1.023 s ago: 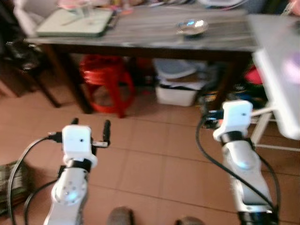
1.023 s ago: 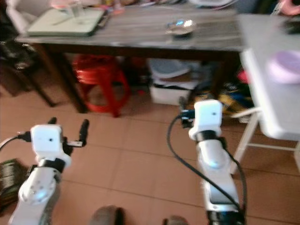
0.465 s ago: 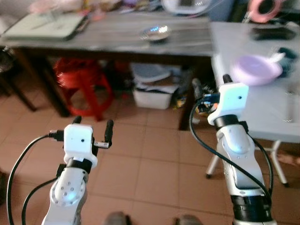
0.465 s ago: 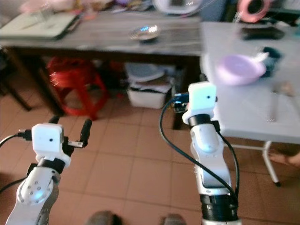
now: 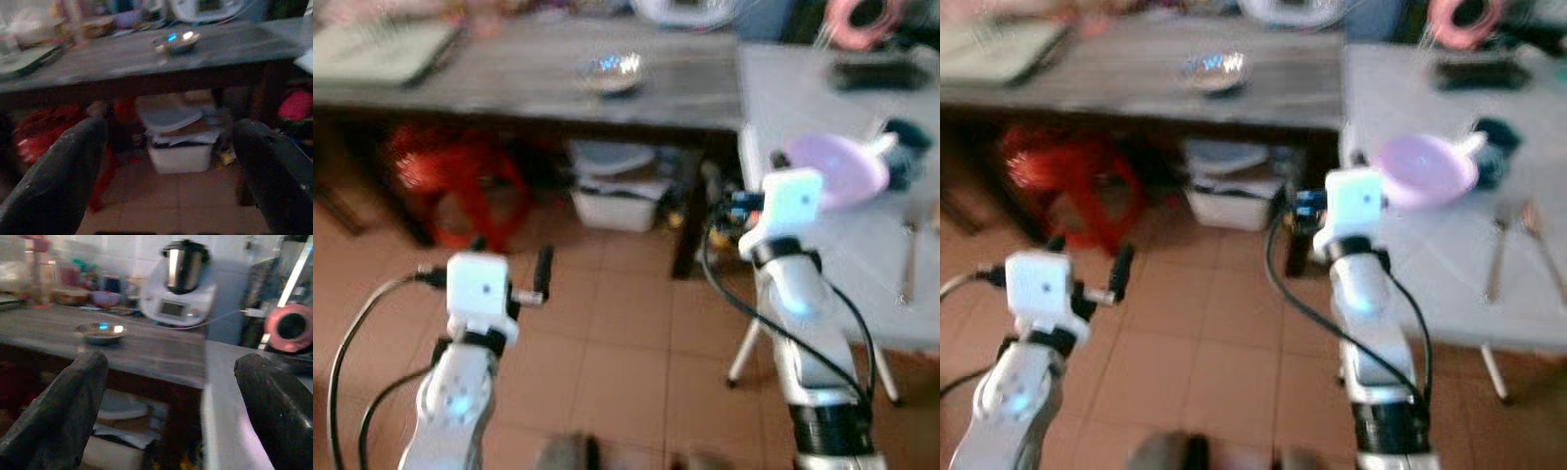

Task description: Setting the table

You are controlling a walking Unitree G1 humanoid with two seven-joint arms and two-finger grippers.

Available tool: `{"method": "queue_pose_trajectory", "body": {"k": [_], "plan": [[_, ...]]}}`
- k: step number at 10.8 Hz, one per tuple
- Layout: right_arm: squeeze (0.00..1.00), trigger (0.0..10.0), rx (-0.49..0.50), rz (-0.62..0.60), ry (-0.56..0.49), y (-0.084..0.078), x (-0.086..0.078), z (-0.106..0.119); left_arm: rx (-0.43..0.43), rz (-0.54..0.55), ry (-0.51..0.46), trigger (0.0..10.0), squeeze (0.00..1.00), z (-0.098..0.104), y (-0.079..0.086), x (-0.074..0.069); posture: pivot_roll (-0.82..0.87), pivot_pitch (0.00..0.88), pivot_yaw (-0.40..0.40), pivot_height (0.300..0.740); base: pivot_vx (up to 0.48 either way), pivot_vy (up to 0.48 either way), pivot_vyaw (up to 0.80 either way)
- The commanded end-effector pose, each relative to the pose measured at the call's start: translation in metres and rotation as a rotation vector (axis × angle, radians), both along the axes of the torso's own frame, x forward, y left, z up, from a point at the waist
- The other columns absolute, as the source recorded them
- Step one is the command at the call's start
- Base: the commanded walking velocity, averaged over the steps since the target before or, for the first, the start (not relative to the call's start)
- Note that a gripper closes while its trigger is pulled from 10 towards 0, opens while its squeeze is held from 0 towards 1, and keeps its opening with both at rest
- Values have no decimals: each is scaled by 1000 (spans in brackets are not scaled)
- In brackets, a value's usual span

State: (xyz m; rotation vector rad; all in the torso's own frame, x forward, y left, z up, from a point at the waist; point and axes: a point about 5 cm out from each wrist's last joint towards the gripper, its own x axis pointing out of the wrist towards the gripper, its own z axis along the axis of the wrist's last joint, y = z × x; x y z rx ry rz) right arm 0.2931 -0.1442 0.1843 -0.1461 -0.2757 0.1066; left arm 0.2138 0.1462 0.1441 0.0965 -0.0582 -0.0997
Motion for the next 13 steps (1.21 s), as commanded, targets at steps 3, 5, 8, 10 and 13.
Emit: {"method": "queue_pose_trajectory", "body": {"k": [3, 5, 8, 10, 13], "plan": [[1000, 10000, -20, -7, 6, -6, 1, -2, -33, -38, -17, 10000, 0, 4, -5, -2, 97, 114, 35, 740, 156, 0, 0], [635, 10000, -20, 1, 29, -6, 0, -6, -21, -47, -9, 10000, 0, 2, -3, -3, 93, 117, 33, 740, 0, 0, 0], [0, 10000, -1, -13, 48, -8, 2, -6, -19, -52, -10, 10000, 0, 3, -2, -2, 94, 126, 30, 740, 0, 0, -698], [0, 10000, -11, -87, 43, -16, 11, 1, -19, -50, -8, 10000, 0, 4, 0, -3, 101, 137, 35, 740, 0, 0, -784], [0, 10000, -34, -156, 72, -26, 26, 4, -15, -66, 7, 10000, 0, 3, 1, -4, 109, 150, 40, 740, 0, 0, -792]]}}
